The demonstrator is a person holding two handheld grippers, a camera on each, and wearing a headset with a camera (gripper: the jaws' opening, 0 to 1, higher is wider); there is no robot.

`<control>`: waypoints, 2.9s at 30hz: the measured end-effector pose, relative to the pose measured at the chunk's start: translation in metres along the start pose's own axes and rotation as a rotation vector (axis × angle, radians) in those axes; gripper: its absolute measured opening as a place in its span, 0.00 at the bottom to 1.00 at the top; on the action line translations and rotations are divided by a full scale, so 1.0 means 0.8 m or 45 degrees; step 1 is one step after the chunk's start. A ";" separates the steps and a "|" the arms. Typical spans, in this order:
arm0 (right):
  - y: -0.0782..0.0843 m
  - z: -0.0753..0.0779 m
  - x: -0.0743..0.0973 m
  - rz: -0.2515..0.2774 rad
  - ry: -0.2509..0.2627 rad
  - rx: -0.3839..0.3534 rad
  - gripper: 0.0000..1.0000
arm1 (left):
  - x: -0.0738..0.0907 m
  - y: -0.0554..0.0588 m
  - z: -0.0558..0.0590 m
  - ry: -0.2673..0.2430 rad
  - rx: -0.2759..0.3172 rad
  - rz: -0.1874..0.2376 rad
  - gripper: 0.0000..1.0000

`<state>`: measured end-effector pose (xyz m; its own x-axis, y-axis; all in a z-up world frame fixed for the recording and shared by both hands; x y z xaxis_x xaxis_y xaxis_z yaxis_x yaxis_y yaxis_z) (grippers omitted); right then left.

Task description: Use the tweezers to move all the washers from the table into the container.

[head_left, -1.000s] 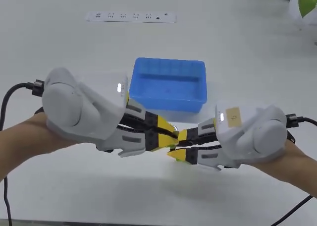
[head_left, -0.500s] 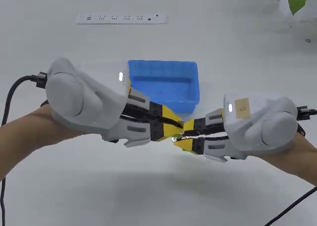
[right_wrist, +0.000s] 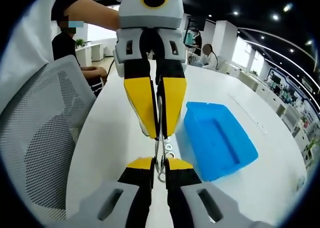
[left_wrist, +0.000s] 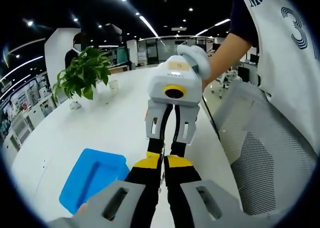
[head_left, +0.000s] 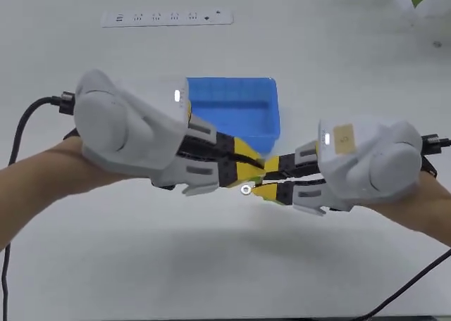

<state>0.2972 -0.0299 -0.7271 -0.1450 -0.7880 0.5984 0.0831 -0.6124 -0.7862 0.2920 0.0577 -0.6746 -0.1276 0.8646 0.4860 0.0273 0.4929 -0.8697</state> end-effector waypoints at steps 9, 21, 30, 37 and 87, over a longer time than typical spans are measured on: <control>0.008 -0.001 -0.001 -0.004 -0.007 -0.013 0.10 | -0.006 0.004 0.000 0.014 0.012 -0.004 0.06; 0.017 0.001 -0.005 0.001 -0.015 -0.035 0.10 | -0.012 0.009 -0.002 0.026 0.042 -0.011 0.06; 0.018 -0.001 -0.006 0.015 -0.034 -0.053 0.11 | -0.012 0.011 -0.001 0.041 0.068 -0.024 0.07; 0.018 0.003 -0.008 0.020 -0.032 -0.075 0.11 | -0.010 0.013 -0.006 0.018 0.099 -0.023 0.07; -0.059 0.024 0.021 0.104 0.073 0.006 0.10 | 0.047 -0.049 -0.022 -0.045 0.133 -0.008 0.07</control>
<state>0.3094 -0.0156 -0.6772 -0.1934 -0.8303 0.5228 0.1018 -0.5469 -0.8310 0.3038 0.0729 -0.6210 -0.1623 0.8568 0.4894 -0.0766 0.4835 -0.8720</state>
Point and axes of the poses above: the centre of the closed fingertips' face, and the gripper's own axes: x roughly backward along the fingers, z roughly to its right, y roughly out of its underside, the point moved 7 cm from there along x, roughly backward along the fingers, and after that the axes turned 1 degree about y, right-handed, at the moved point
